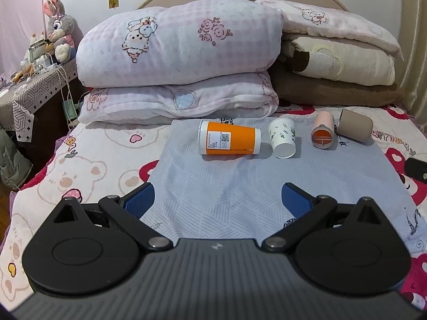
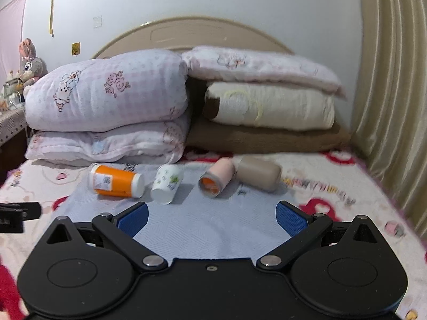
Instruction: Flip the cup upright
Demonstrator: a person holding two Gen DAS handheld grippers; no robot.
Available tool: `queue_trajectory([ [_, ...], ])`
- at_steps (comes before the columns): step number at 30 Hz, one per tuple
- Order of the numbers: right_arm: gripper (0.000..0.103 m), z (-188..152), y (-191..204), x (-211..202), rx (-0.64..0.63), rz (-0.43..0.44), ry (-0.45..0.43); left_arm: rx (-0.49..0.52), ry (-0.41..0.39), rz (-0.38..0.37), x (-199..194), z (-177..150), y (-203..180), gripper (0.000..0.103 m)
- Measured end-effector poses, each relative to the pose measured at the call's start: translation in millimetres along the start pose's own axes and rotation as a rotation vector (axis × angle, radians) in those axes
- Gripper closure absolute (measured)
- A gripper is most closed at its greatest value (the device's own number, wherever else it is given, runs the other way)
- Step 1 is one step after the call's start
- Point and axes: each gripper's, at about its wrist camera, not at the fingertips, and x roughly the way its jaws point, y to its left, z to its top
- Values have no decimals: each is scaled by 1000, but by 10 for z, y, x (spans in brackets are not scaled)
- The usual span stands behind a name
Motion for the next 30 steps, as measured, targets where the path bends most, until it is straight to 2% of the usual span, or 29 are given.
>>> queue_trajectory([
  [3, 0, -3, -6, -24, 23, 11, 31, 7, -8, -5, -57, -7, -4, 0],
  [12, 0, 33, 13, -110, -2, -24, 27, 13, 13, -10, -137, 4, 8, 0],
  [30, 0, 34, 18, -47, 1, -17, 56, -1, 36, -21, -121, -33, 35, 0],
])
